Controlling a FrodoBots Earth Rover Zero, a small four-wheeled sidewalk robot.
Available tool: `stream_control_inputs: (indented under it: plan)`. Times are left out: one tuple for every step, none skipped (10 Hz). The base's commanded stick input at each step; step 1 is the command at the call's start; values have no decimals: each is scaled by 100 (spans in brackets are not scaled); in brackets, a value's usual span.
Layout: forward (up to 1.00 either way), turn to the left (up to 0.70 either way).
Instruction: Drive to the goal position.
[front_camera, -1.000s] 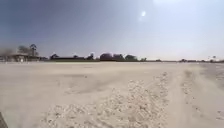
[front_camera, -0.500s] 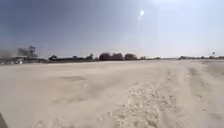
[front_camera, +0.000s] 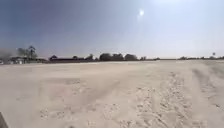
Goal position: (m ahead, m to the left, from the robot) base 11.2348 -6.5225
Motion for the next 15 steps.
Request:
stream_control_inputs:
  plan:
    - [70,0]
    - [70,0]
    - [70,0]
    - [70,0]
    - [70,0]
    - [70,0]
    - [70,0]
    - [70,0]
    - [70,-15]
    - [70,-31]
    - [70,-27]
    - [70,-17]
    - [70,-7]
    - [70,0]
    - [70,0]
